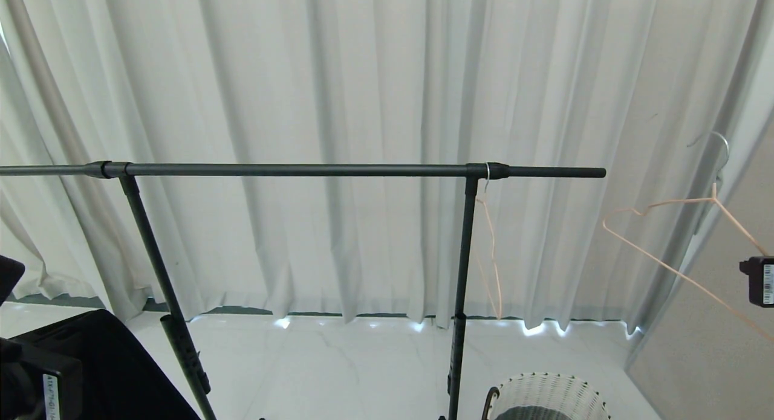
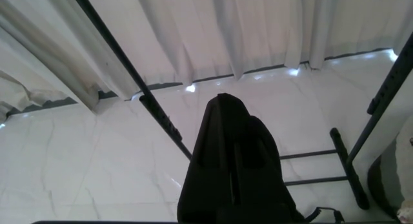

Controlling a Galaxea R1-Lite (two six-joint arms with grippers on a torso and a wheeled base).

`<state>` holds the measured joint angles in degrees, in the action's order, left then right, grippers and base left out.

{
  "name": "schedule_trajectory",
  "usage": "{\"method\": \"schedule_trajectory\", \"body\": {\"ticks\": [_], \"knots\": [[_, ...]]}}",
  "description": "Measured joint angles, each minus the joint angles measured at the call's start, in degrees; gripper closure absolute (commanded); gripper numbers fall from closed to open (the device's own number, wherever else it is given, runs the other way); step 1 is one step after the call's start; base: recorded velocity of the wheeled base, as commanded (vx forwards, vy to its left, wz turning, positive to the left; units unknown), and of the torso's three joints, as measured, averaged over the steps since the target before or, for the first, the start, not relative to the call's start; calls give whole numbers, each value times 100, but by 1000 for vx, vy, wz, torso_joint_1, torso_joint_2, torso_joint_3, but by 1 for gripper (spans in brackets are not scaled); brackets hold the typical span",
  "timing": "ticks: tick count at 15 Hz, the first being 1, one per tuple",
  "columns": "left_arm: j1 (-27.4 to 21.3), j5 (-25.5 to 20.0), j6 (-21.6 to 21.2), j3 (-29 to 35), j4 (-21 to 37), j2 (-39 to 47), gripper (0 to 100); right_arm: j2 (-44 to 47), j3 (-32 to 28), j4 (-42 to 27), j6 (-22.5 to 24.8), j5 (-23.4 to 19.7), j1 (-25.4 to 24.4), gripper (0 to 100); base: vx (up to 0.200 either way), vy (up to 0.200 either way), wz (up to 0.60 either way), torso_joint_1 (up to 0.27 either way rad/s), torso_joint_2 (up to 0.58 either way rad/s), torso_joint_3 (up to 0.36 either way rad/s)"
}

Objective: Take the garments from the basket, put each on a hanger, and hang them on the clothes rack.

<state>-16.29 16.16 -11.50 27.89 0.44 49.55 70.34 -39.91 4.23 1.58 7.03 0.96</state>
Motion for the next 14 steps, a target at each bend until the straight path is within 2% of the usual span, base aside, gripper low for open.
{"method": "schedule_trajectory", "body": {"ticks": [7,14], "knots": [[4,-2,6,11,0,-20,100,-653,351,-10,11,-1,-6,100,-200,0,0,-2,0,4],[11,20,11,-48,0,-28,100,-918,395,-16,33,-17,-223,100,0,0,0,0,0,0]]}}
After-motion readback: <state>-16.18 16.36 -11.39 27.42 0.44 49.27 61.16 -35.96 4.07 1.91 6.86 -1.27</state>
